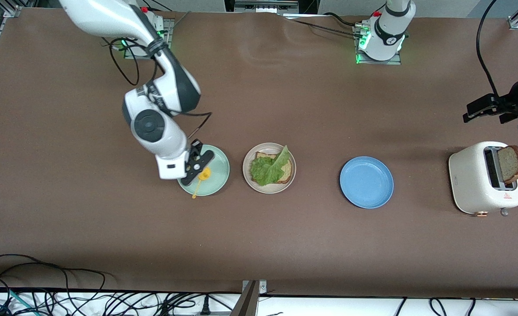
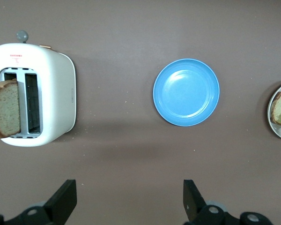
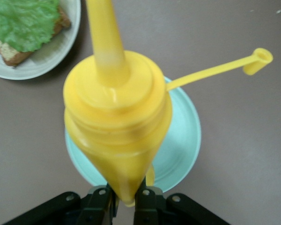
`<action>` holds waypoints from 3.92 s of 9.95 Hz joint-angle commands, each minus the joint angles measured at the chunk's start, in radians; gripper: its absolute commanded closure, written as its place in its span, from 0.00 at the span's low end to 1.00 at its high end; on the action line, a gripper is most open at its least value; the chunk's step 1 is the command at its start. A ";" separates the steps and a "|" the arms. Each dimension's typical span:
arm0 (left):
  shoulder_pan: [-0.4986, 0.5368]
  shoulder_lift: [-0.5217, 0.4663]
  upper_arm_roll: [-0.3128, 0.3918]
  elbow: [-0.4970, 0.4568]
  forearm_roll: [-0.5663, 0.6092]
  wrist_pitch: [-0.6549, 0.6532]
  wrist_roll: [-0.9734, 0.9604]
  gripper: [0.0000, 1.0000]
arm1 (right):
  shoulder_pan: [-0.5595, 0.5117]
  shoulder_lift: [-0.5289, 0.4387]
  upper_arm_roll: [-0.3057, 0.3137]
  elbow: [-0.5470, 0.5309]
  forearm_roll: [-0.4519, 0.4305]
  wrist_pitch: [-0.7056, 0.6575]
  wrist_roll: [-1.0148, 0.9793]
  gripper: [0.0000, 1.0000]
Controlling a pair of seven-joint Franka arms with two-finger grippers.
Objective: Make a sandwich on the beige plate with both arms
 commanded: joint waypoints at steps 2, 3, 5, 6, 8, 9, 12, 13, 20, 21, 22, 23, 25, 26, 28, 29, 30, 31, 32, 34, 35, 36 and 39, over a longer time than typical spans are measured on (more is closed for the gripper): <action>-0.003 0.021 -0.002 0.016 -0.007 -0.004 -0.006 0.00 | 0.167 0.094 -0.073 0.204 -0.089 -0.216 0.167 1.00; -0.001 0.021 -0.002 0.020 -0.007 -0.001 -0.006 0.00 | 0.222 0.118 -0.116 0.239 -0.089 -0.252 0.170 1.00; -0.001 0.021 -0.001 0.020 0.025 -0.002 -0.003 0.00 | 0.354 0.186 -0.229 0.322 -0.088 -0.324 0.173 1.00; -0.003 0.023 -0.001 0.020 0.083 -0.002 -0.002 0.00 | 0.400 0.218 -0.264 0.359 -0.088 -0.359 0.191 1.00; -0.001 0.033 -0.001 0.020 0.096 -0.002 -0.005 0.00 | 0.445 0.289 -0.282 0.439 -0.091 -0.431 0.196 1.00; -0.003 0.029 -0.007 0.020 0.098 -0.002 -0.005 0.00 | 0.471 0.345 -0.295 0.508 -0.094 -0.479 0.196 1.00; -0.001 0.026 -0.022 0.020 0.093 -0.004 -0.006 0.00 | 0.534 0.369 -0.318 0.530 -0.149 -0.531 0.184 1.00; -0.001 0.026 -0.022 0.020 0.092 -0.004 -0.006 0.00 | 0.562 0.381 -0.341 0.530 -0.149 -0.551 0.181 1.00; 0.000 0.024 -0.022 0.020 0.086 -0.004 -0.006 0.00 | 0.623 0.442 -0.415 0.554 -0.149 -0.629 -0.041 1.00; 0.000 0.024 -0.022 0.020 0.086 -0.004 -0.006 0.00 | 0.623 0.471 -0.435 0.583 -0.149 -0.637 -0.127 1.00; 0.000 0.024 -0.022 0.020 0.086 -0.004 -0.006 0.00 | 0.623 0.478 -0.456 0.589 -0.149 -0.646 -0.190 1.00; 0.000 0.024 -0.022 0.020 0.086 -0.005 -0.006 0.00 | 0.623 0.478 -0.458 0.590 -0.149 -0.652 -0.206 1.00; 0.002 0.021 -0.021 0.020 0.086 -0.007 -0.005 0.00 | 0.617 0.478 -0.457 0.590 -0.148 -0.640 -0.212 1.00; 0.002 0.021 -0.021 0.020 0.084 -0.007 -0.005 0.00 | 0.594 0.466 -0.449 0.591 -0.143 -0.639 -0.217 1.00; 0.002 0.015 -0.021 0.020 0.084 -0.008 -0.005 0.00 | 0.526 0.406 -0.426 0.591 -0.097 -0.617 -0.217 1.00; 0.002 0.015 -0.021 0.020 0.084 -0.008 -0.005 0.00 | 0.484 0.360 -0.424 0.585 -0.041 -0.597 -0.217 1.00; 0.002 0.015 -0.021 0.020 0.084 -0.008 -0.005 0.00 | 0.446 0.325 -0.423 0.582 -0.005 -0.594 -0.229 1.00; 0.002 0.014 -0.021 0.020 0.085 -0.010 -0.005 0.00 | 0.407 0.289 -0.423 0.570 0.048 -0.590 -0.244 1.00; 0.003 0.014 -0.021 0.020 0.084 -0.010 -0.005 0.00 | 0.368 0.234 -0.423 0.521 0.090 -0.567 -0.270 1.00; 0.002 0.015 -0.021 0.020 0.085 -0.010 -0.006 0.00 | 0.294 0.101 -0.423 0.363 0.136 -0.451 -0.369 1.00; 0.002 0.014 -0.021 0.020 0.084 -0.010 -0.006 0.00 | 0.251 0.041 -0.417 0.287 0.176 -0.385 -0.425 1.00; 0.003 0.015 -0.021 0.020 0.085 -0.010 -0.006 0.00 | 0.210 -0.011 -0.408 0.227 0.211 -0.337 -0.497 1.00; 0.002 0.014 -0.022 0.020 0.086 -0.011 -0.006 0.00 | 0.102 -0.142 -0.379 -0.017 0.233 -0.119 -0.701 1.00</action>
